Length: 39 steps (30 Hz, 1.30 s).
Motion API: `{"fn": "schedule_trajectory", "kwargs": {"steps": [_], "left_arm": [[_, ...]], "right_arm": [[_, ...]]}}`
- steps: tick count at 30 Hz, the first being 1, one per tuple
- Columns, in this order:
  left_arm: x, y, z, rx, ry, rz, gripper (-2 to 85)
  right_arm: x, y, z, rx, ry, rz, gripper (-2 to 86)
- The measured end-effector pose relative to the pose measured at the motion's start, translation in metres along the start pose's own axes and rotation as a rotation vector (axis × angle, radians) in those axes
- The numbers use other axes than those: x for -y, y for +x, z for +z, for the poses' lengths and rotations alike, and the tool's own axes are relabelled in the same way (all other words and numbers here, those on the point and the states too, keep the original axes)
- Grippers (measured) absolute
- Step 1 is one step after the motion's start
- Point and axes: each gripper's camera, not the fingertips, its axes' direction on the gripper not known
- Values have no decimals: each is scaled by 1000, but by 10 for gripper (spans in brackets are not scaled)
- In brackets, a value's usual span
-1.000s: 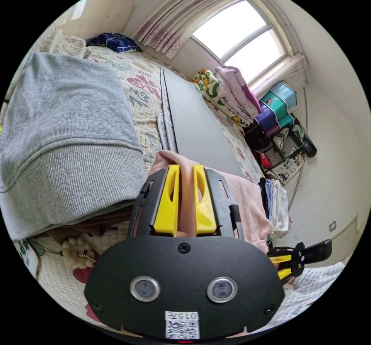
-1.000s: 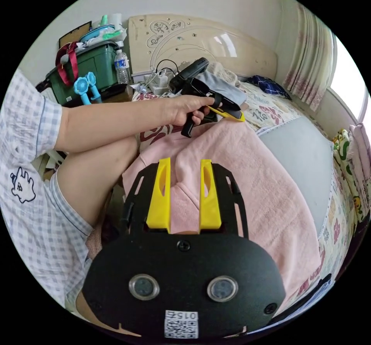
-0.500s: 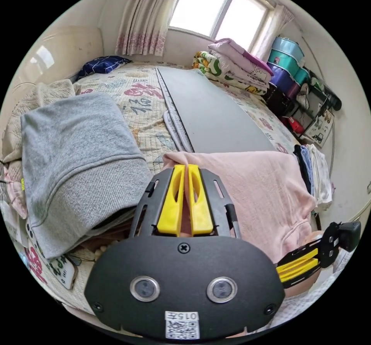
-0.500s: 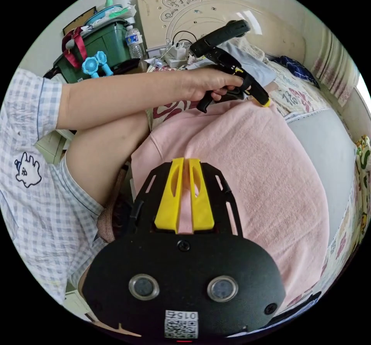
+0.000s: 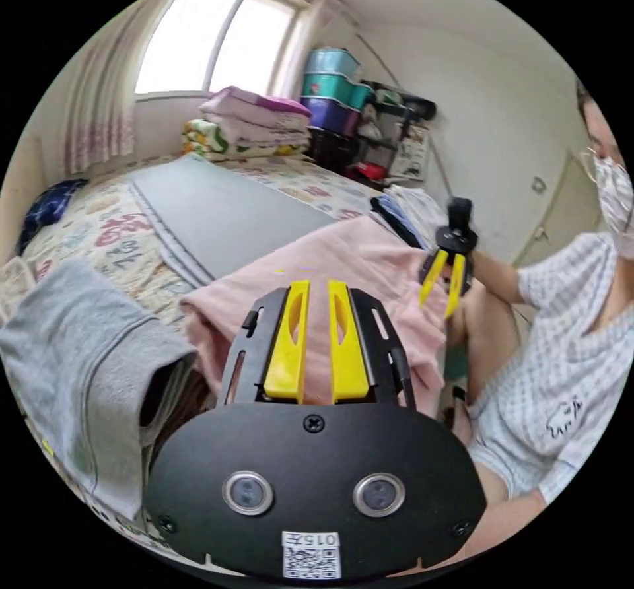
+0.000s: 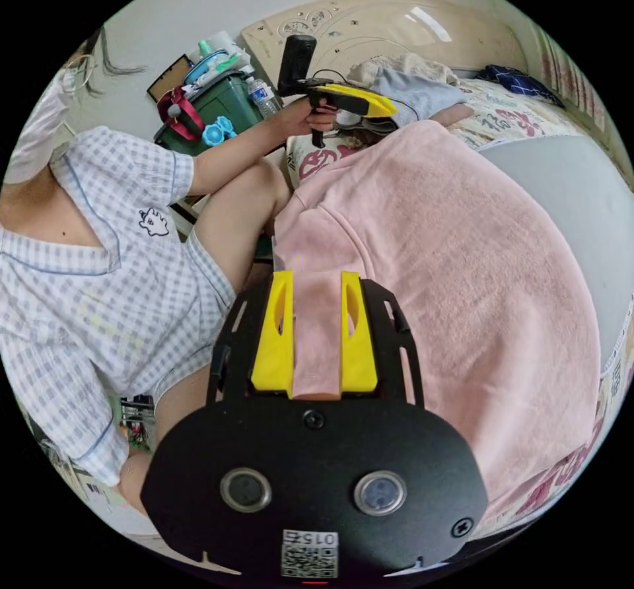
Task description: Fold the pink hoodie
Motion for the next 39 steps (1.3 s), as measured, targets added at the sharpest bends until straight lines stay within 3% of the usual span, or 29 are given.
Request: {"fn": "schedule_trajectory", "kwargs": {"steps": [6,13,17,21,28,33,35,39], "left_arm": [[21,57,46,-254,-130,214,64],[32,109,69,-283,-259,324,92],[23,123,53,-61,-292,212,87],[-27,131,5,123,-131,-68,86],[-116,118,-13,61,-26,-470,93],[-138,98,-18,-1,29,-581,88],[-138,94,-14,-25,12,-586,80],[-139,91,-8,-19,-27,-597,46]], "right_arm": [[-43,-7,-61,-19,13,-22,122],[-64,-28,-116,-54,47,-44,124],[-70,-33,-147,-145,52,8,128],[-76,-26,-189,-148,100,80,118],[-76,45,-253,-32,167,539,123],[-89,66,-304,135,482,711,100],[-76,73,-305,170,448,730,90],[-42,78,-322,45,345,762,34]]}}
